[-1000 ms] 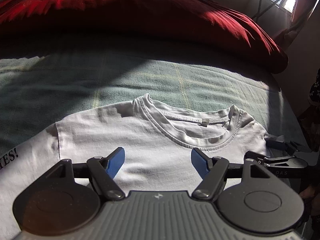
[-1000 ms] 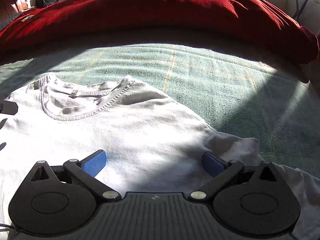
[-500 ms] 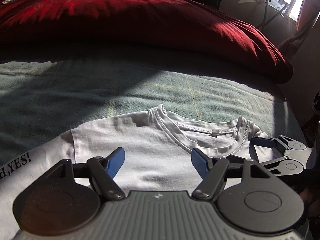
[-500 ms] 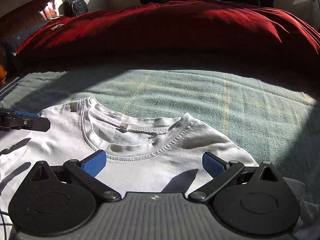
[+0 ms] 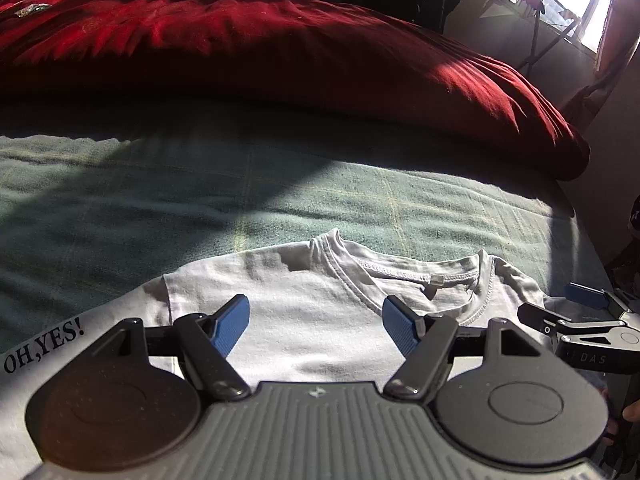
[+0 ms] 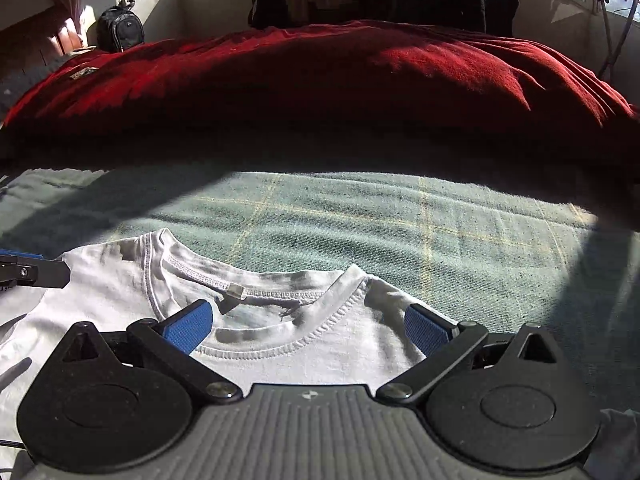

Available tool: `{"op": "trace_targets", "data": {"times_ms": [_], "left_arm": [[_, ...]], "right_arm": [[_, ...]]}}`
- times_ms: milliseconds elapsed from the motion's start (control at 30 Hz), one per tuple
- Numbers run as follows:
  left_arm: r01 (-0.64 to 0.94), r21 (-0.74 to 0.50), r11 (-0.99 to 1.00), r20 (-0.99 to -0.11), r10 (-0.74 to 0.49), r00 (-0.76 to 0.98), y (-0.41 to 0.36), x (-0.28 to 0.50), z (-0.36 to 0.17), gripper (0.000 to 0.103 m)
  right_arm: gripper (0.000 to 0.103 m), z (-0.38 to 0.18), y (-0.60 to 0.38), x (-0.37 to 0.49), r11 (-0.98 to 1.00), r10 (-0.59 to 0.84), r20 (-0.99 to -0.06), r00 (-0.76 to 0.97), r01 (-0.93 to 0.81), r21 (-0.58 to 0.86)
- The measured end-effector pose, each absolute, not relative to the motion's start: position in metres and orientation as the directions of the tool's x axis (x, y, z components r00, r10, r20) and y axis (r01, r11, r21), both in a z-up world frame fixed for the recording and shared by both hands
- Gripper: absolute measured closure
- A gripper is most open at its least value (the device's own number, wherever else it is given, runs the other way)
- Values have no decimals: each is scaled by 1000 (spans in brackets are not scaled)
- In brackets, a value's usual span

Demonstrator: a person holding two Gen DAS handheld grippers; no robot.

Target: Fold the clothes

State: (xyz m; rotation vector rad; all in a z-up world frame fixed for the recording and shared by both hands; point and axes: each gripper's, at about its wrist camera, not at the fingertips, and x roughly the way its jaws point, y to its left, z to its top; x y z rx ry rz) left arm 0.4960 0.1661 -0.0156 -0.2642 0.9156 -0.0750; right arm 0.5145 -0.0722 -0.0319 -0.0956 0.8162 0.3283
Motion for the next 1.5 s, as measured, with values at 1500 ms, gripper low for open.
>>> {"op": "trace_targets", "data": {"times_ms": [1500], "left_arm": [[24, -204, 979, -806, -182, 563, 129, 448, -14, 30]], "right_arm": [[0, -53, -268, 479, 972, 123, -770, 626, 79, 219]]}}
